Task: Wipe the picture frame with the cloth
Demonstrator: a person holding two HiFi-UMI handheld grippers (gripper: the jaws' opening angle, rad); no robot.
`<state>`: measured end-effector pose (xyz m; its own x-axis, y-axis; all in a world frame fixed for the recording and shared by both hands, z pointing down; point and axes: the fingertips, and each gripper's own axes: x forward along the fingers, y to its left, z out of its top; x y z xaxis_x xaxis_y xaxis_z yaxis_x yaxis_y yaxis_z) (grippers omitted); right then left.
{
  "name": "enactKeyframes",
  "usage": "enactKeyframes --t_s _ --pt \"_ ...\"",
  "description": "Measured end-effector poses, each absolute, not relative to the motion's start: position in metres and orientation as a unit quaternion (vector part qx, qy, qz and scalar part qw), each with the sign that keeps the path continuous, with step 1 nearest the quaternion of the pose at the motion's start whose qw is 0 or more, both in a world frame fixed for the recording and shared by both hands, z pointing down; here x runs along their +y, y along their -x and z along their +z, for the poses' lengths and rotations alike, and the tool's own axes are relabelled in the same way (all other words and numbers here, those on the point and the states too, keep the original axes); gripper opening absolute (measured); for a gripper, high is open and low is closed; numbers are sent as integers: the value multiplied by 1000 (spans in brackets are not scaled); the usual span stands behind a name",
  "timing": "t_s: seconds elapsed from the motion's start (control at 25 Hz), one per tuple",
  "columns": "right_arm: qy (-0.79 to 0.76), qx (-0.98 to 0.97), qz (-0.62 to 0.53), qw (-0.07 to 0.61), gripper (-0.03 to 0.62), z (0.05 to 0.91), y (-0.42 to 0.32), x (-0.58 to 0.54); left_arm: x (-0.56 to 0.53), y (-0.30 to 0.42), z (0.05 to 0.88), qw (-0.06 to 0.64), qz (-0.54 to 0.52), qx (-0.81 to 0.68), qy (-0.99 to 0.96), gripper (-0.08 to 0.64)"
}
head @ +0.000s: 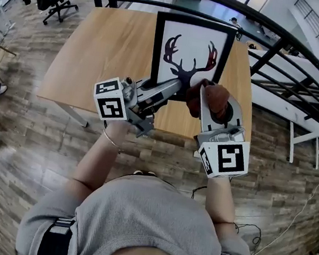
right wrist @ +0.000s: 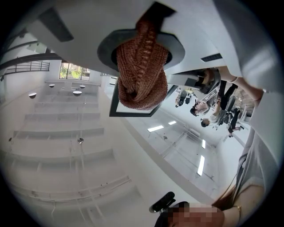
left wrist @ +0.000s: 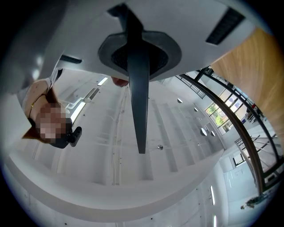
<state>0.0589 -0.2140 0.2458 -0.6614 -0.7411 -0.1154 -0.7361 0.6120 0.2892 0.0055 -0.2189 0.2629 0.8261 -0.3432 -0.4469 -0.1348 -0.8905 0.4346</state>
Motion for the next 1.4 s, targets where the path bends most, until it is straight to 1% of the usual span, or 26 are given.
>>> enactKeyframes --t_s 0.6,0.8,0.96,1.04,1.24,1.4 --pt "-406 -909 -92 12 46 284 -60 -203 -222 -4 270 212 -269 -131 -930 17" --pt "-398 -916 -50 -11 46 287 -65 -203 -224 -6 271 221 -265 -136 -929 17" --pt "-398 -917 -40 -13 46 289 -68 -200 -226 -4 276 231 -263 -144 -926 17" --pt "-402 -914 -42 -20 46 288 -65 -195 -227 5 286 246 -264 -148 -921 17" --pt "-406 -913 -37 -33 46 290 -65 -182 -225 17 338 323 -257 -156 -897 17" --pt "-393 -917 -9 -63 46 290 -71 -179 -228 16 386 379 -247 -170 -875 17"
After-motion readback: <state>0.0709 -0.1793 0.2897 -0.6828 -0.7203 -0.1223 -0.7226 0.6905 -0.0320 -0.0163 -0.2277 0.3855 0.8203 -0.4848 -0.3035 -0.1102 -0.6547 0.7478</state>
